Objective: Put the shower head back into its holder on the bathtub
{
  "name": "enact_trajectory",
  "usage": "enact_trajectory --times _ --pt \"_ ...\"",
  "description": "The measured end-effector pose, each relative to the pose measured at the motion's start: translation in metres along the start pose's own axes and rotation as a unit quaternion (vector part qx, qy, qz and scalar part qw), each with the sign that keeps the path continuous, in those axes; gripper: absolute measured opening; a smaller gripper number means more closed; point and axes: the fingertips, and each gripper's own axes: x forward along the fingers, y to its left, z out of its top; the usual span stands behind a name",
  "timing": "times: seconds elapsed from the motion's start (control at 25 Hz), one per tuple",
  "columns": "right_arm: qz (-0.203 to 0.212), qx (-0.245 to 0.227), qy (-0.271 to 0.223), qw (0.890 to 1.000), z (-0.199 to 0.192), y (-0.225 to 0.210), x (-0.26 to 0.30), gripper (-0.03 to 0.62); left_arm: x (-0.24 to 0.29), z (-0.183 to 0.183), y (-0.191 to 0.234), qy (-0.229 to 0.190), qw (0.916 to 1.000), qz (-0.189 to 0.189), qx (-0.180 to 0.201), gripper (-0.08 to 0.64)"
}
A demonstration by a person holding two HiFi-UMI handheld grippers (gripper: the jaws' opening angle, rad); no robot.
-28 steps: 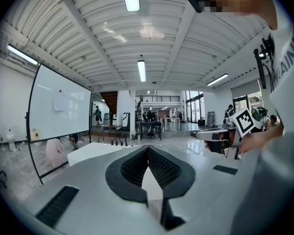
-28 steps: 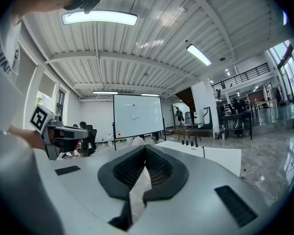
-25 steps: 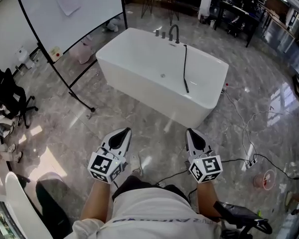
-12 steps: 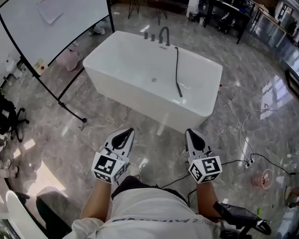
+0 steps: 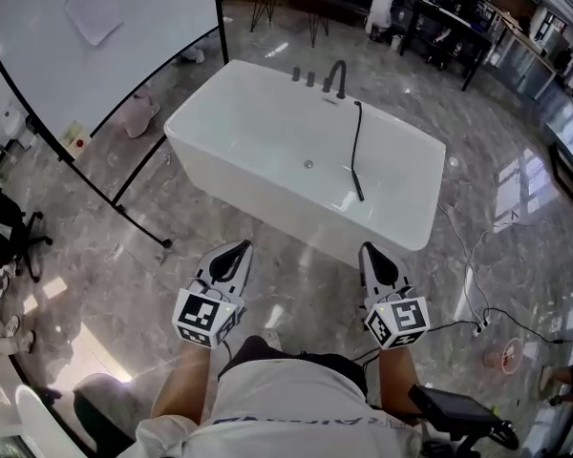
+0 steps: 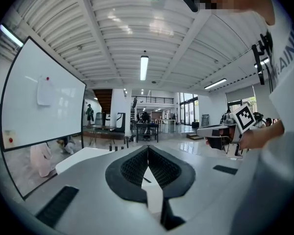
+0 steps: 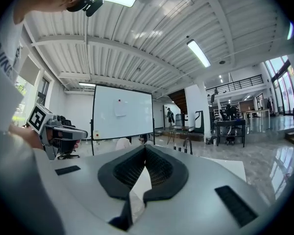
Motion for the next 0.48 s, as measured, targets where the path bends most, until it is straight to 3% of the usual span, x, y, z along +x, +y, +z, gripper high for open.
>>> enact_trajectory --times 0.2,0.32,0.48 --pt "-0.012 0.001 0.004 1.000 0.003 0.012 0.050 0.012 0.010 -0.004 0.069 0.003 0.9998 0.013 -0.015 0.018" --pt "-0.007 -0.004 0.018 1.000 0.000 0.018 0.069 0.011 0.014 -0.008 0.083 0.003 0.9991 0.009 -0.042 0.018" --pt "-0.012 -0.012 0.019 1.000 0.006 0.004 0.092 0.011 0.031 -0.017 0.091 0.010 0.9991 -0.002 -0.041 0.018"
